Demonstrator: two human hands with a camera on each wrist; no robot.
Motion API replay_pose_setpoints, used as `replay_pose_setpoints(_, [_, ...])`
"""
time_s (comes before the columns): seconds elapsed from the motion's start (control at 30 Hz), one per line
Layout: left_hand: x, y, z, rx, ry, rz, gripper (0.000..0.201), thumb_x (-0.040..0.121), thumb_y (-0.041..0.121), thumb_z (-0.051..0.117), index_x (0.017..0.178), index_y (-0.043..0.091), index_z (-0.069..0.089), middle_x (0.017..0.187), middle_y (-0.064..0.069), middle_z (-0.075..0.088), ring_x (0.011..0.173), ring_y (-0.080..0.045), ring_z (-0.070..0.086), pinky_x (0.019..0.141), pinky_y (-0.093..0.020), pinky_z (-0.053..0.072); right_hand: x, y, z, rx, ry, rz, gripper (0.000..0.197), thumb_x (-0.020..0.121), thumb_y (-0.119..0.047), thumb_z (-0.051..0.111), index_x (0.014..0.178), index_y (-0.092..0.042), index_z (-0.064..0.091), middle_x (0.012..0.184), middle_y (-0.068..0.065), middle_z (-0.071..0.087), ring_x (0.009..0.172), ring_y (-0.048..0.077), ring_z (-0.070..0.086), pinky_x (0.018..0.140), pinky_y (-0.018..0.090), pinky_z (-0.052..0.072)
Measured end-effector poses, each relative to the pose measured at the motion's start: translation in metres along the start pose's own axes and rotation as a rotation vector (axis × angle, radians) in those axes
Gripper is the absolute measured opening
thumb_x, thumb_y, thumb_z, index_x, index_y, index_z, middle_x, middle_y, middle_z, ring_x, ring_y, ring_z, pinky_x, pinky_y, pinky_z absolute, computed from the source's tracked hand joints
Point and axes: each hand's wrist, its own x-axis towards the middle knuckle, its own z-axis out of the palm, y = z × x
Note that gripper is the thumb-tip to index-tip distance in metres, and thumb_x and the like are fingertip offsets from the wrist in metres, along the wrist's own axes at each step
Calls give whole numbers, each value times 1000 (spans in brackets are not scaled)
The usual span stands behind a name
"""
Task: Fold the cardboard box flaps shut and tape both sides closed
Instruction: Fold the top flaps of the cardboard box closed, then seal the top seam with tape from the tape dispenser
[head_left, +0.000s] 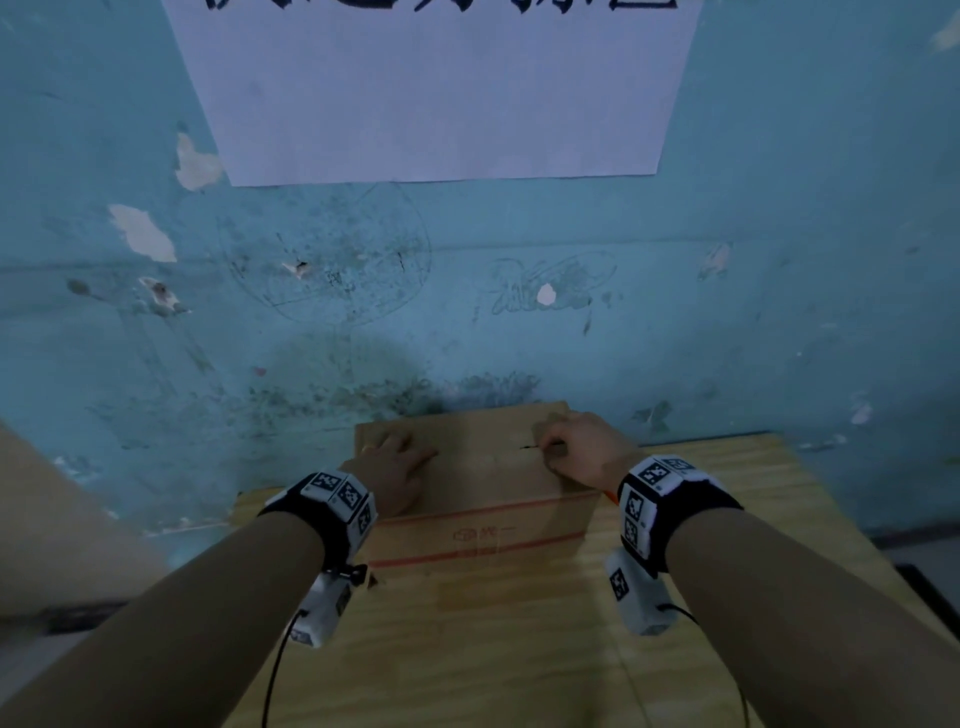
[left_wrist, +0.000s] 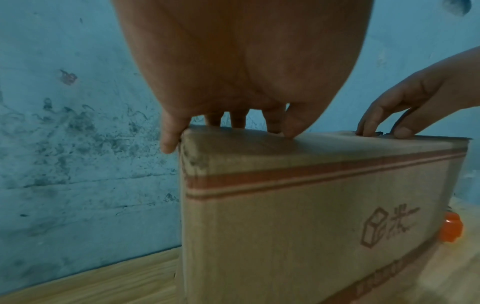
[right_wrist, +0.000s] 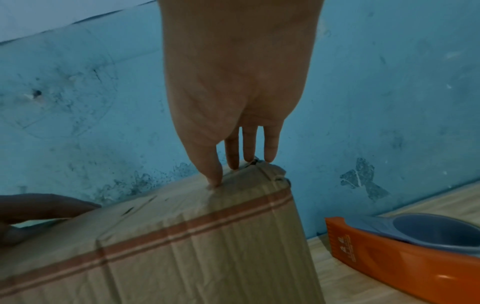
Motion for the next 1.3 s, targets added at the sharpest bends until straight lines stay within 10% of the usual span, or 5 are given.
replay_pose_setpoints(0.27, [10,49,-3,162,-40,28,93,77,78,41,151,37,3,163,3,-7,151,-25,-2,112,-69,3,-1,11,1,26,-30,27,25,92,-18,51,114,-15,64,120,11,58,109,30,54,91,32,42])
replay_pose_setpoints(1.0, [65,185,2,210,-121,-9,104,76,72,51,149,38,-14,159,1,-25,149,-27,-16,109,-71,11,-3,108,1,382,192,9,20,88,-15,55,101,-10,69,108,10,67,102,25,61,87,30,44])
replay_pose_setpoints(1.2, [69,187,6,227,-94,-28,107,77,69,54,149,36,-18,158,-2,-27,148,-29,-18,111,-69,11,-5,167,22,329,-87,245,27,92,-35,46,74,-19,58,77,1,60,84,24,62,64,29,43])
replay_pose_setpoints(1.3, [71,187,7,210,-97,-37,110,75,68,57,149,35,-17,158,-2,-27,148,-29,-18,112,-69,11,-2,180,32,308,-213,254,47,99,-46,33,76,-16,60,78,5,61,83,25,61,71,30,42])
